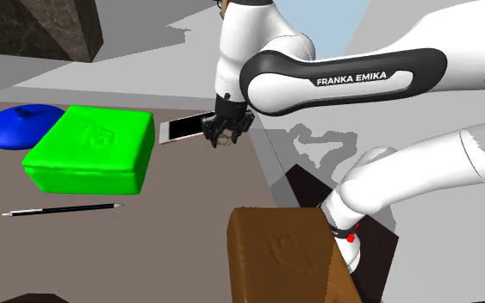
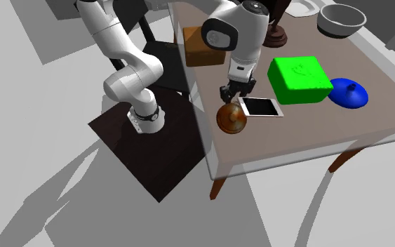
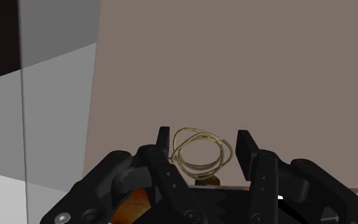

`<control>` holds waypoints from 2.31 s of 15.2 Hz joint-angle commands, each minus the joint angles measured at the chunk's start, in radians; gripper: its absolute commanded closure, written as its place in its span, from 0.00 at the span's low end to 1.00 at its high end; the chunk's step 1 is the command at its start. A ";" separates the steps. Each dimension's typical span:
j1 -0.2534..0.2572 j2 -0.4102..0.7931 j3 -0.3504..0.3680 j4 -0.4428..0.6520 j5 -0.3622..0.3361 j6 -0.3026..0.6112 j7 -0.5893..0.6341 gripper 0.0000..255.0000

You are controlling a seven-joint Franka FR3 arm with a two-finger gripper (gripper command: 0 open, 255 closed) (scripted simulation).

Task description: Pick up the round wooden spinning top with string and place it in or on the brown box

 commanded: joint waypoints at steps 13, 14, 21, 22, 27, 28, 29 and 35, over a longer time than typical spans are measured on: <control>-0.007 -0.029 -0.042 0.163 -0.019 -0.192 -0.012 1.00; -0.007 -0.029 -0.045 0.176 -0.020 -0.205 -0.012 1.00; -0.015 -0.025 -0.060 0.272 -0.032 -0.297 -0.014 1.00; -0.016 -0.023 -0.062 0.286 -0.034 -0.310 -0.015 1.00; -0.022 -0.012 -0.070 0.361 -0.043 -0.374 -0.015 1.00; -0.023 -0.009 -0.072 0.377 -0.045 -0.387 -0.015 1.00; -0.025 -0.006 -0.073 0.393 -0.047 -0.400 -0.014 1.00; 0.030 -0.109 -0.030 0.350 0.015 -0.450 0.061 1.00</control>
